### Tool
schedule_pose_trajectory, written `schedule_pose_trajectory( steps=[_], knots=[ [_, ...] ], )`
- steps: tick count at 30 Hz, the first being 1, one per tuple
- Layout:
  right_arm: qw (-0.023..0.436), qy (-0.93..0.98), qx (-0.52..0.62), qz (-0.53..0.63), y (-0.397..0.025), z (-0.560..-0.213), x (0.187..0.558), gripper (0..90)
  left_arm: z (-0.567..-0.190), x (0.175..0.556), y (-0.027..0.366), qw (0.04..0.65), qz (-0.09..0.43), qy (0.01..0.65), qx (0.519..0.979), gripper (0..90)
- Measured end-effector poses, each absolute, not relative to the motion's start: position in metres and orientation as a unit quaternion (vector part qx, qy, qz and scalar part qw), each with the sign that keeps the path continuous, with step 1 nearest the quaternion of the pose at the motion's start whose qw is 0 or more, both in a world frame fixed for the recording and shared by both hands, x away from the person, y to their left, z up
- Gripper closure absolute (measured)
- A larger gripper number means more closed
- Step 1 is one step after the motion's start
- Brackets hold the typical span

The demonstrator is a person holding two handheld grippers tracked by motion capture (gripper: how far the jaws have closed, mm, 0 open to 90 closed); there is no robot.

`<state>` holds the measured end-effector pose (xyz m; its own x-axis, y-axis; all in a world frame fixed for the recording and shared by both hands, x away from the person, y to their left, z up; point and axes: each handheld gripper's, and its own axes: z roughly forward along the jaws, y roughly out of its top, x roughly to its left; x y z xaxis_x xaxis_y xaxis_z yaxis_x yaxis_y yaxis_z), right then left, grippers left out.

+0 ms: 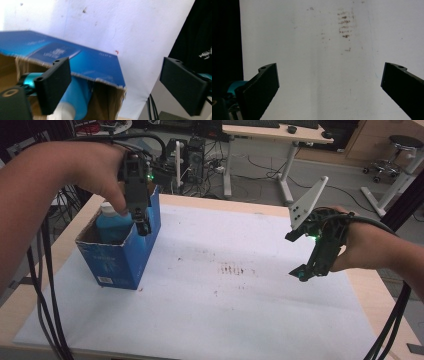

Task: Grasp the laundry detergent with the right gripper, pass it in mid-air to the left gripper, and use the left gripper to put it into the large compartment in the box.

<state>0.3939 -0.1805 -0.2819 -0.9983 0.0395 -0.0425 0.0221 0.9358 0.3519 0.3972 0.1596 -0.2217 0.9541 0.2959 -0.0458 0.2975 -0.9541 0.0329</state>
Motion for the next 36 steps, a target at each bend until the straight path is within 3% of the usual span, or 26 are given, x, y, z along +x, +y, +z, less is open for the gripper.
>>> schedule_pose_trajectory(
  steps=[10,36],
  knots=[
    [0.022,0.991,0.023,0.129,-0.189,-0.277,0.4,0.8,-0.243,0.399,0.139,0.008,-0.027,0.116,0.993,1.6],
    [0.024,0.997,-0.009,0.074,-0.184,-0.281,0.405,0.9,-0.263,0.407,0.105,0.008,-0.022,0.079,0.997,1.6]
  ],
)
